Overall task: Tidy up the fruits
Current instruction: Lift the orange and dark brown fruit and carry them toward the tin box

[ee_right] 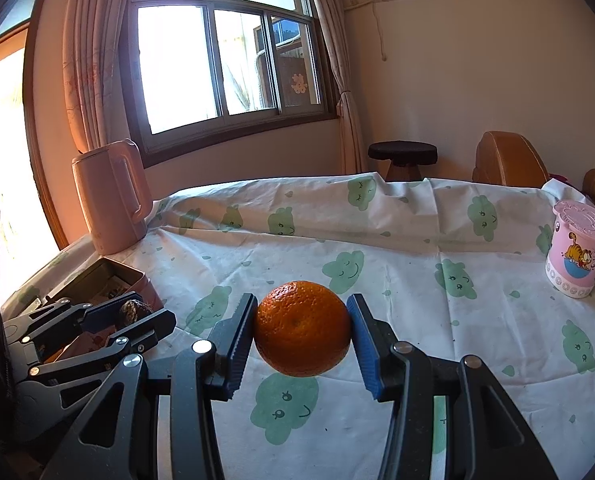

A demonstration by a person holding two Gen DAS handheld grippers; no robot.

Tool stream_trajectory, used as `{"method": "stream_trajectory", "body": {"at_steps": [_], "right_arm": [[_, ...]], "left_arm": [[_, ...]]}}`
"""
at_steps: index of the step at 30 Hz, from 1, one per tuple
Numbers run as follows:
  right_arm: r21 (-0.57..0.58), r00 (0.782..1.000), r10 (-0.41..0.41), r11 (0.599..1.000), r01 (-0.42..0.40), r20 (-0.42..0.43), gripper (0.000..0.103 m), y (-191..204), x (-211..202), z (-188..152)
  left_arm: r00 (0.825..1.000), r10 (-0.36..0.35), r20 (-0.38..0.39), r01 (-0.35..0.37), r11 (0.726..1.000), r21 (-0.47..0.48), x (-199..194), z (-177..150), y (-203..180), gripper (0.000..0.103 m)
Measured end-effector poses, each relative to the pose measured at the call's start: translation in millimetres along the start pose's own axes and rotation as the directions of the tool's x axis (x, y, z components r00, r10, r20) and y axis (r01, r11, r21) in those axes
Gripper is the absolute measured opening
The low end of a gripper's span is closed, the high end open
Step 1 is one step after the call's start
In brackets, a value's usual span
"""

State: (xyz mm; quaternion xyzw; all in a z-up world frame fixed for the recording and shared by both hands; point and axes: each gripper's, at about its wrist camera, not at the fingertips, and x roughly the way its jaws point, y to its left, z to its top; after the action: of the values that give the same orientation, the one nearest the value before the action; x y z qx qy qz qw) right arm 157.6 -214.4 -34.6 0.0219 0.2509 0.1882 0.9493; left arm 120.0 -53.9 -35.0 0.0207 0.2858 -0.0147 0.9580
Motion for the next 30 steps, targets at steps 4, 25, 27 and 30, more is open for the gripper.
{"method": "stream_trajectory", "body": {"at_steps": [4, 25, 27, 30], "right_arm": [[-0.003, 1.0, 0.001, 1.0, -0.001, 0.009, 0.049, 0.5, -1.6, 0.1], [-0.028, 0.998, 0.003, 1.0, -0.001, 0.064, 0.049, 4.5, -12.5, -1.3], [-0.032, 0.998, 0.002, 1.0, 0.0, 0.07, 0.049, 5.3, -13.6, -1.3], [-0.035, 0.997, 0.002, 0.999, 0.001, 0.079, 0.049, 5.6, -14.9, -1.4]], "left_arm": [[1.0, 0.0, 0.012, 0.0, 1.0, -0.008, -2.4, -0.2, 1.8, 0.039], [0.997, 0.004, 0.08, -0.001, 1.0, -0.032, -16.1, -1.2, 6.9, 0.039], [0.996, 0.005, 0.087, -0.002, 1.0, -0.031, -17.2, -1.3, 6.7, 0.039], [0.996, 0.006, 0.095, -0.003, 0.999, -0.033, -18.9, -1.5, 7.2, 0.039]]}}
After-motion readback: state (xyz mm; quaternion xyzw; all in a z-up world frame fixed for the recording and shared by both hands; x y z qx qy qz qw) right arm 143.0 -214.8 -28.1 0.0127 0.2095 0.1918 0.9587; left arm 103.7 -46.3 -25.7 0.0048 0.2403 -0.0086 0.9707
